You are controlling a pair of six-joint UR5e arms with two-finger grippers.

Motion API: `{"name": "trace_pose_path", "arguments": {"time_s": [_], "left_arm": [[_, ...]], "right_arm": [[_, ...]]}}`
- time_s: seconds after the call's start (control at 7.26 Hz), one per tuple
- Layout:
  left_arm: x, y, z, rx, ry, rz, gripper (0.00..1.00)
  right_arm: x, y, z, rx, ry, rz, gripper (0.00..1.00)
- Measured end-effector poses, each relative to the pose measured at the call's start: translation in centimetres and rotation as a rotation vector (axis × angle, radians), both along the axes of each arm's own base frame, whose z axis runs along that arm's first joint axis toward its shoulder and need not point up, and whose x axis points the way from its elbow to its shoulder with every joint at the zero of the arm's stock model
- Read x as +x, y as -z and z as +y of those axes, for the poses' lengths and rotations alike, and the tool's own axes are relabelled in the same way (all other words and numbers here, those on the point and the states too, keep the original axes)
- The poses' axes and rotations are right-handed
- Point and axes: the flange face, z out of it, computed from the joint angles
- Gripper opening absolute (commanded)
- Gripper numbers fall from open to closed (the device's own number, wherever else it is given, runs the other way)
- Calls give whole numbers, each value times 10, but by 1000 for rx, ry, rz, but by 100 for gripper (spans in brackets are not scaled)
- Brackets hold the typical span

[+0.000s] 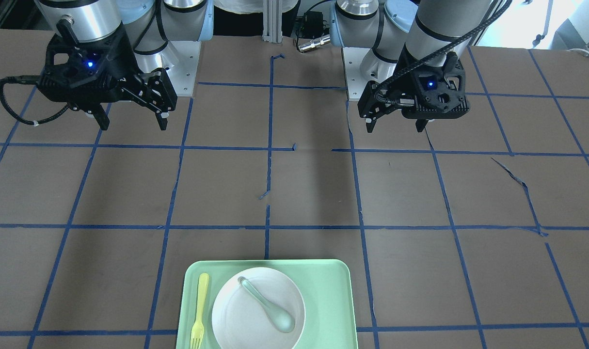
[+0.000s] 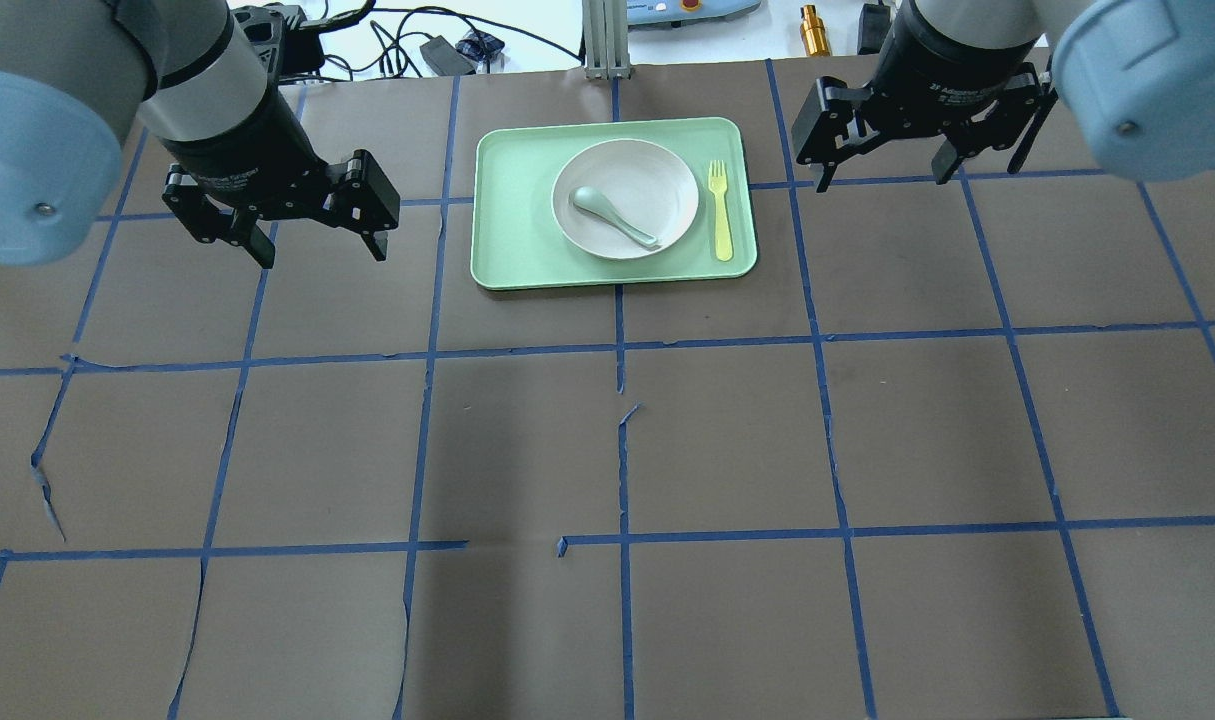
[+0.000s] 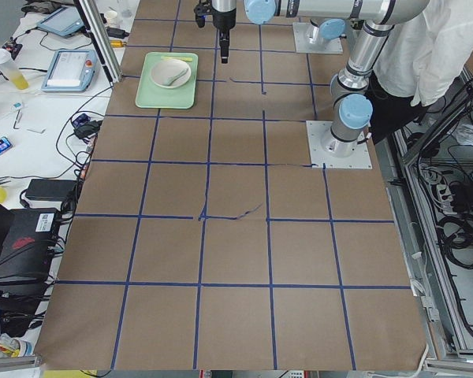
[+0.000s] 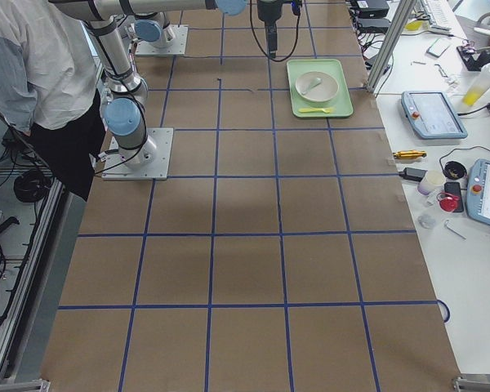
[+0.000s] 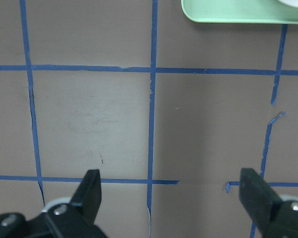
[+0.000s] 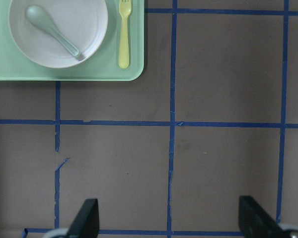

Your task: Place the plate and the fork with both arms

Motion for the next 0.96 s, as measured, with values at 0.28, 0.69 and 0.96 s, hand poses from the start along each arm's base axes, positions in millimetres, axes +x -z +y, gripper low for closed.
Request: {"name": "trace_pose_path", "arguments": {"time_s": [0.28,0.69,0.96], "left_arm": [[0,0,-1,-6,2,1,100],[0,0,-1,-6,3,-3,100],[1,1,-1,-5,4,-5,100]], "right_arm": [[0,5,-1,6,3,2,100],[0,8,-1,7,1,2,100],[0,9,0,8,-1,4,100]]}}
